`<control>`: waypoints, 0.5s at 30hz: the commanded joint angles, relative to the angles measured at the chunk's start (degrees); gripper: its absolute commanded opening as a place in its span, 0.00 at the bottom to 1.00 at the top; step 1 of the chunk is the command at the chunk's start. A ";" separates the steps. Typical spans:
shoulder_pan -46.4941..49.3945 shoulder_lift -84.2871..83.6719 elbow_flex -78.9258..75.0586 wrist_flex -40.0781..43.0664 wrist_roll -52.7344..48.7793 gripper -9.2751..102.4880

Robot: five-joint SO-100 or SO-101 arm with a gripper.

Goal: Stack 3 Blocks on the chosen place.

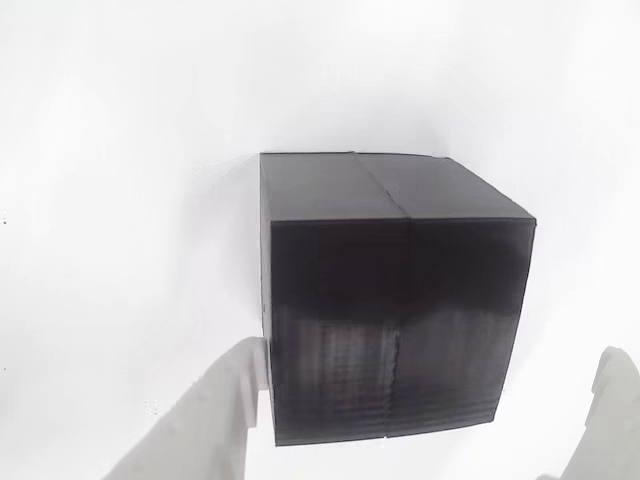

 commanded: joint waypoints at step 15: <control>0.18 -7.03 -6.15 -0.18 0.44 0.30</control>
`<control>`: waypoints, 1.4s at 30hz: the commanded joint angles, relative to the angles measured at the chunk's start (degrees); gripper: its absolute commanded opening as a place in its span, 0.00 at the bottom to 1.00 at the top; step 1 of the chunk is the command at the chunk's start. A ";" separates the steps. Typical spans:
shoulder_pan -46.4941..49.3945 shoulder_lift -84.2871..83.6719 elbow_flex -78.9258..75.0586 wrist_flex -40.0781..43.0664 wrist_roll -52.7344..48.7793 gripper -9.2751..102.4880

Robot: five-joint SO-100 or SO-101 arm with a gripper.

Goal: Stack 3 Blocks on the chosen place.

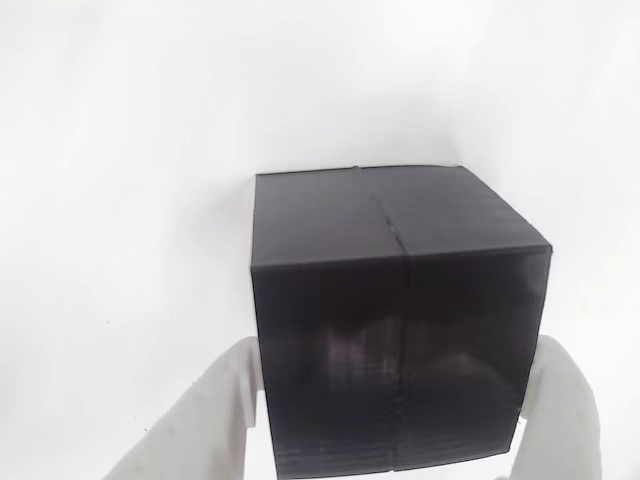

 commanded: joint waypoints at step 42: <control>48.34 0.88 -6.68 -2.20 -18.11 0.28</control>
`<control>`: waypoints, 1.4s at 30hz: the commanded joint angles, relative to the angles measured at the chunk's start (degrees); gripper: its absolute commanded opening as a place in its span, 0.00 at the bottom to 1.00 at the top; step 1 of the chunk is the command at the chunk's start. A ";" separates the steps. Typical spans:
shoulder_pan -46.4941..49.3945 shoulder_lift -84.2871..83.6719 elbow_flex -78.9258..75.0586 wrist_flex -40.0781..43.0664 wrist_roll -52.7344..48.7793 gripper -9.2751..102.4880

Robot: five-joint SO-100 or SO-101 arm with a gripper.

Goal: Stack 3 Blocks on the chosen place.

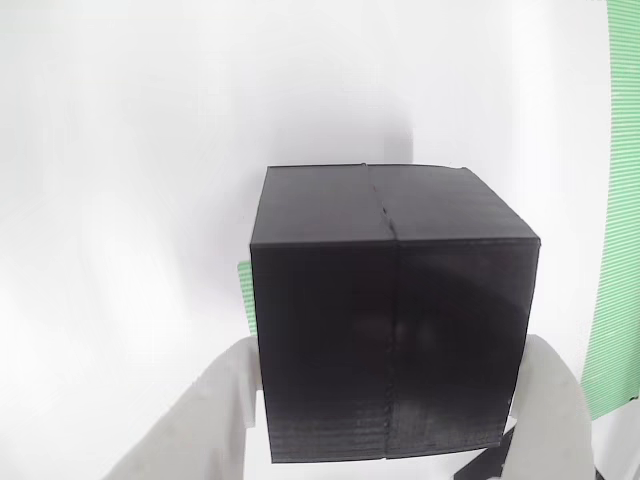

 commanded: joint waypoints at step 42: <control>7.21 -6.68 -2.64 3.96 -11.16 0.28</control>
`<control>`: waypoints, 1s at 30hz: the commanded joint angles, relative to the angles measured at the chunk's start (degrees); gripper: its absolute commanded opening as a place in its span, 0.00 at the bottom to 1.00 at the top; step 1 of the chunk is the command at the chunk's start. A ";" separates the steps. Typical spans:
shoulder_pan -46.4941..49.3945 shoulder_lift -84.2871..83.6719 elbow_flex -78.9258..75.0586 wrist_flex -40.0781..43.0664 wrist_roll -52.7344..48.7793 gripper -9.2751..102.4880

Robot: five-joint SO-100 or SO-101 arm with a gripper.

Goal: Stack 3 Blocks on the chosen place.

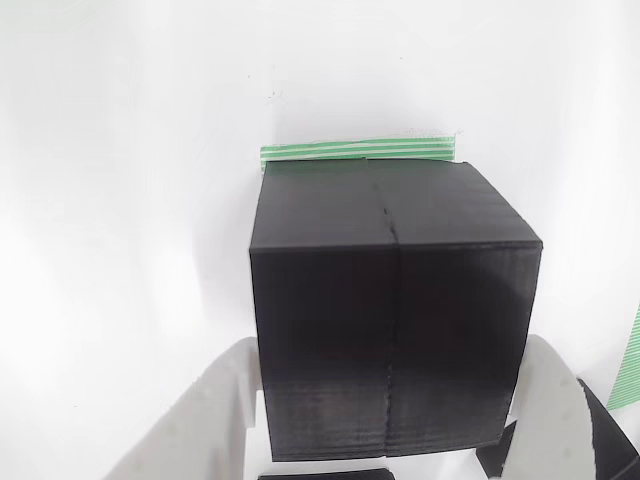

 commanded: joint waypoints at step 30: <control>0.88 -0.09 -0.79 0.35 -0.35 0.47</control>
